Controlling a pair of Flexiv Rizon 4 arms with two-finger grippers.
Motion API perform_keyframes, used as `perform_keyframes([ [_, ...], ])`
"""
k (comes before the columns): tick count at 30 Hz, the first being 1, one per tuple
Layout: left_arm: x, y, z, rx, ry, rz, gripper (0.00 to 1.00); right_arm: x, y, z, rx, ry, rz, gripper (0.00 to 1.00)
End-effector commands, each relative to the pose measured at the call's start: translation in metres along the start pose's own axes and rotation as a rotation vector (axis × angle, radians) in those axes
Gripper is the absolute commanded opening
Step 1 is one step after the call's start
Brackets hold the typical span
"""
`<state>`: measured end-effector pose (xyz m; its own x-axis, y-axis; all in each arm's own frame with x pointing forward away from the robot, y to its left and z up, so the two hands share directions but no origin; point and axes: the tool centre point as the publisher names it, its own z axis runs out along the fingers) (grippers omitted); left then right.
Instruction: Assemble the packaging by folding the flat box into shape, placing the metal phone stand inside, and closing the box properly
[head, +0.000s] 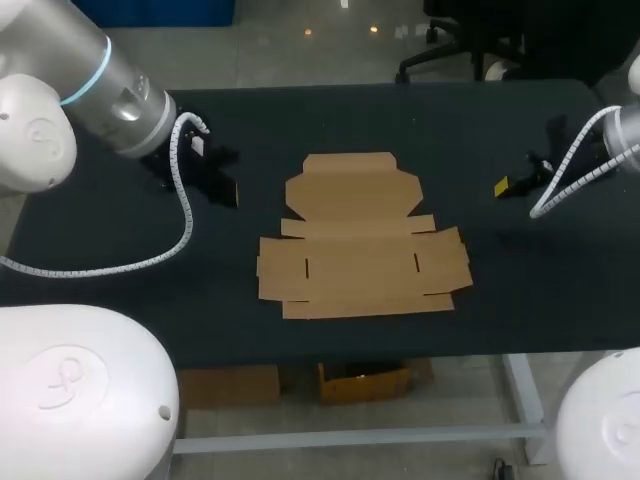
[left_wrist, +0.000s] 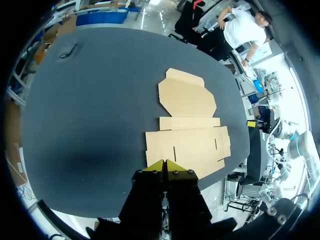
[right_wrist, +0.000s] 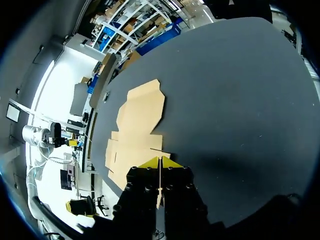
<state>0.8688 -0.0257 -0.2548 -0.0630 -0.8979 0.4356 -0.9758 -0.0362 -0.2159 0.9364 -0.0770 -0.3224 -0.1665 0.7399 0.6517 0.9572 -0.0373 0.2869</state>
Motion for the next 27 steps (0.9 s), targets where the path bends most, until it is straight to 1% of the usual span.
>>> perform_keyframes([
  [1, 0.005, 0.0, -0.003, -0.012, -0.038, 0.004, 0.0, 0.006, 0.001, -0.007, 0.045, -0.033, 0.015, 0.0],
  [4, 0.005, 0.003, -0.003, -0.028, -0.051, 0.029, 0.0, 0.006, -0.003, -0.01, 0.055, -0.038, 0.02, 0.0],
  [6, 0.005, 0.005, -0.003, -0.02, -0.091, 0.045, 0.0, 0.006, -0.006, -0.012, 0.067, -0.043, 0.025, 0.0],
  [8, 0.003, 0.006, -0.005, -0.018, -0.103, 0.048, 0.0, 0.006, -0.01, -0.014, 0.083, -0.051, 0.039, 0.0],
  [9, 0.003, 0.006, -0.005, -0.018, -0.103, 0.048, 0.0, 0.004, -0.013, -0.016, 0.086, -0.059, 0.051, 0.0],
  [27, 0.003, 0.006, -0.005, -0.018, -0.103, 0.048, 0.0, 0.004, -0.013, -0.016, 0.086, -0.059, 0.051, 0.0],
])
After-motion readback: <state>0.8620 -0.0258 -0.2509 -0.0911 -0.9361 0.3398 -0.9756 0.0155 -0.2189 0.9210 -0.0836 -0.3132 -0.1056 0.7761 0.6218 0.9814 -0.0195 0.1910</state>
